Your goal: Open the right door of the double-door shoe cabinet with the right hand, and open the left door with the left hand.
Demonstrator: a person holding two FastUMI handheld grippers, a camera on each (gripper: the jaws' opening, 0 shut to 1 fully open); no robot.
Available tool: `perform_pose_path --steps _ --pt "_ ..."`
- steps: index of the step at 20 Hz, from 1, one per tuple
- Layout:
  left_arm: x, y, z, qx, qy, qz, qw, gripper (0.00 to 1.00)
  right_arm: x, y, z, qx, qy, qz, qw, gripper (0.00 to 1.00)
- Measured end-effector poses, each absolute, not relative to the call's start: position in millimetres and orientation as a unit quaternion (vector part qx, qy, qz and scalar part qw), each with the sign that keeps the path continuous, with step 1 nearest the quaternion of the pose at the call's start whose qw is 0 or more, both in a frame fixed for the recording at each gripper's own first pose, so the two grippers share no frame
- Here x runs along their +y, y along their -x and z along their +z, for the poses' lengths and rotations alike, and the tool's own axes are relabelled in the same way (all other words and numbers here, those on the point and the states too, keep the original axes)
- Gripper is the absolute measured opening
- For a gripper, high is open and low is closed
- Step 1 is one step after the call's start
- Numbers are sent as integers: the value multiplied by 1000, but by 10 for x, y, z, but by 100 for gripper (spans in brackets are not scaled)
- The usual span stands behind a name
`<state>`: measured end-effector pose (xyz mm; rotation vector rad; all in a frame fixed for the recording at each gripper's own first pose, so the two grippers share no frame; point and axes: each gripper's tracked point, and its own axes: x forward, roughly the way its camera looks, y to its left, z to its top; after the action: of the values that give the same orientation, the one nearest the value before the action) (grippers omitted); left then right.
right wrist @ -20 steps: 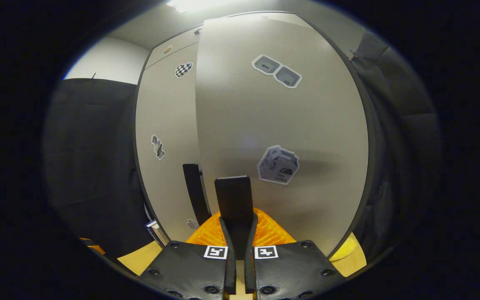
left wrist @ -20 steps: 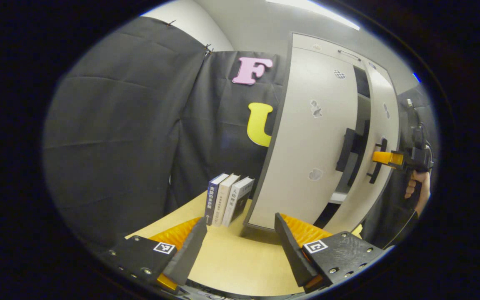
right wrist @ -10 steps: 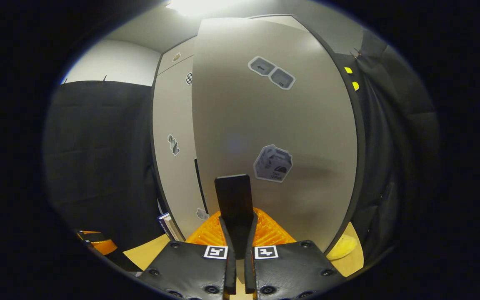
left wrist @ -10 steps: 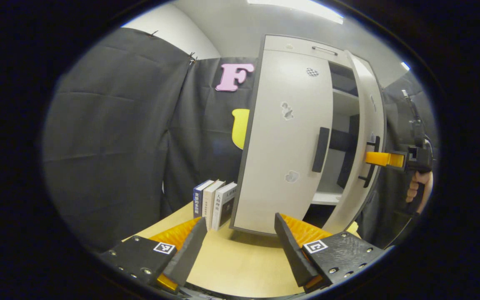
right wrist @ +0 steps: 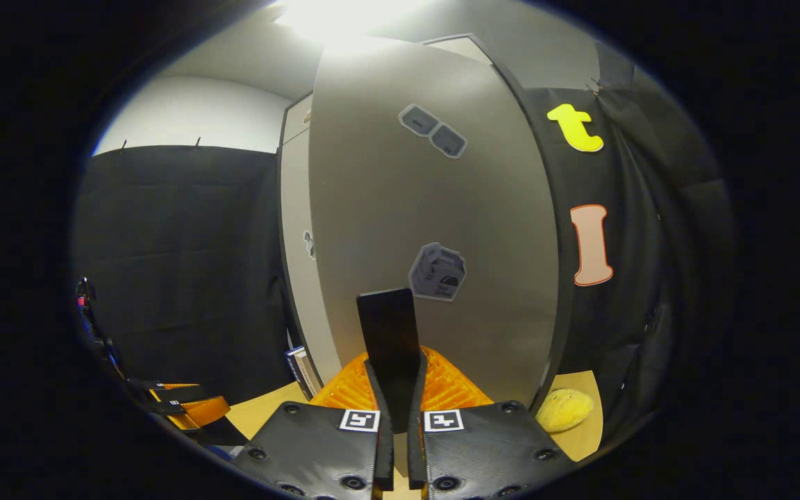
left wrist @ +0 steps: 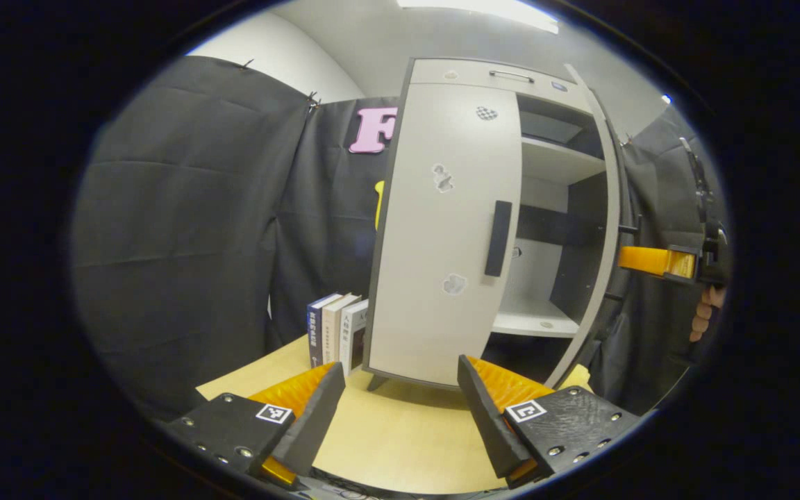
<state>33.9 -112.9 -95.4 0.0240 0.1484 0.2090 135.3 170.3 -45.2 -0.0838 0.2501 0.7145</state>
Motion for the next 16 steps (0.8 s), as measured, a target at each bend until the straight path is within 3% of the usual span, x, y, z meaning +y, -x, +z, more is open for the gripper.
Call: perform_pose_path --steps 8,16 --pt "-1649 -310 -926 51 14 103 993 95 1472 -1335 -408 117 50 355 926 9" --pt "-1685 -359 -932 64 -19 94 993 94 1340 -1379 -360 102 38 343 933 8"
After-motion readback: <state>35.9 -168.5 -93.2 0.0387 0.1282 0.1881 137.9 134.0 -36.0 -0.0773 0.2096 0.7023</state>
